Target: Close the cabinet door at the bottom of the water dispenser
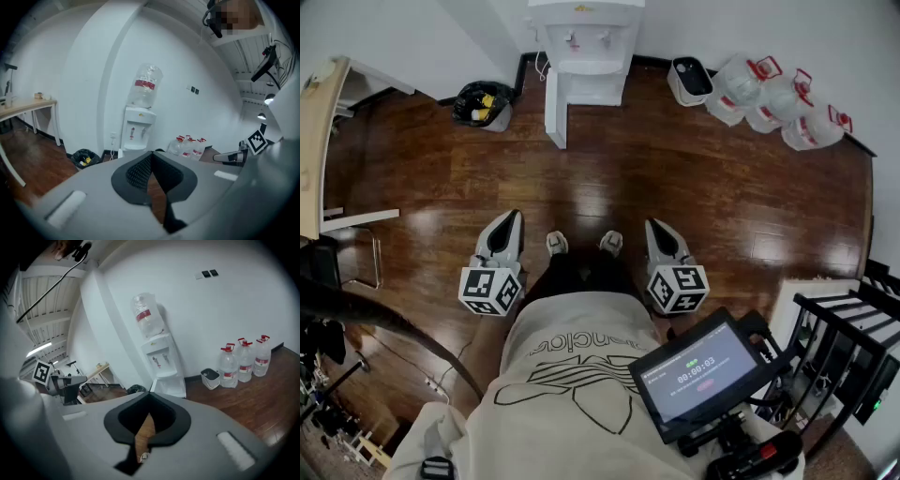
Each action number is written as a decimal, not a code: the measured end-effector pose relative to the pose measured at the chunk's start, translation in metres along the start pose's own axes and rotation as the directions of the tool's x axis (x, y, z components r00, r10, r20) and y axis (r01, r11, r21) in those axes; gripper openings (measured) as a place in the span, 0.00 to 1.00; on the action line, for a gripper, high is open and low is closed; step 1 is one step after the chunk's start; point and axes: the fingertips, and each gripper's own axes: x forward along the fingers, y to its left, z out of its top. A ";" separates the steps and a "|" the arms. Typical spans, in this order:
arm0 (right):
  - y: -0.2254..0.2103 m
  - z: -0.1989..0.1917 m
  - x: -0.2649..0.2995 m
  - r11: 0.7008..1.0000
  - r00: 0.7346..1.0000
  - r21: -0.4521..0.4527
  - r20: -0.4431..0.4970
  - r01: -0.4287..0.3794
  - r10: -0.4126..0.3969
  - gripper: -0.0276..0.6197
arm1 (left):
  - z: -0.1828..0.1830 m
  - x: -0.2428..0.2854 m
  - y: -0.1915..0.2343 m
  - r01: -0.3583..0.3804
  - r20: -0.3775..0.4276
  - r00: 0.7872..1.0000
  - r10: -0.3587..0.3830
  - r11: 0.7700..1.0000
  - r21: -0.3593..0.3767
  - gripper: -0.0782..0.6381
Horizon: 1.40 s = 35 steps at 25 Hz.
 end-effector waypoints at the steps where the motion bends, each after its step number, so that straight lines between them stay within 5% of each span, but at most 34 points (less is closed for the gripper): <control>1: -0.008 0.000 0.008 1.000 1.000 0.000 -0.005 -0.004 0.004 0.05 | 0.001 0.006 0.002 -0.017 0.011 1.000 0.017 1.000 -0.001 0.14; 7: -0.043 -0.007 0.052 1.000 0.999 0.006 -0.051 -0.011 0.011 0.05 | -0.007 0.037 0.030 -0.155 0.040 0.987 0.156 0.988 -0.021 0.14; 13: -0.079 -0.009 0.088 0.997 0.995 0.055 -0.091 0.052 -0.047 0.05 | -0.020 0.074 0.061 -0.119 0.011 0.993 0.120 0.992 -0.051 0.14; 17: -0.109 -0.035 0.111 0.993 0.989 0.060 -0.117 0.100 -0.092 0.05 | -0.079 0.105 0.075 -0.044 -0.113 0.993 0.041 0.999 -0.022 0.13; 20: -0.132 -0.065 0.144 0.987 0.985 0.070 -0.107 0.144 -0.136 0.05 | -0.130 0.137 0.100 -0.021 -0.160 0.987 0.009 0.997 -0.074 0.13; 25: -0.162 -0.090 0.230 0.991 0.991 0.031 -0.019 0.129 -0.129 0.05 | -0.173 0.207 0.154 -0.051 -0.049 0.998 0.046 0.993 -0.104 0.13; 28: -0.190 -0.107 0.268 0.993 0.995 -0.056 -0.009 0.103 -0.104 0.05 | -0.221 0.246 0.170 -0.044 -0.064 0.997 0.040 0.997 -0.065 0.13; 32: -0.235 -0.118 0.310 0.997 0.997 -0.012 0.019 0.078 -0.078 0.05 | -0.272 0.299 0.193 -0.050 -0.063 0.997 0.047 0.997 -0.052 0.13; 35: -0.265 -0.132 0.332 0.991 0.992 -0.064 0.054 0.114 -0.110 0.05 | -0.292 0.344 0.212 -0.070 -0.019 0.997 0.069 0.997 -0.040 0.13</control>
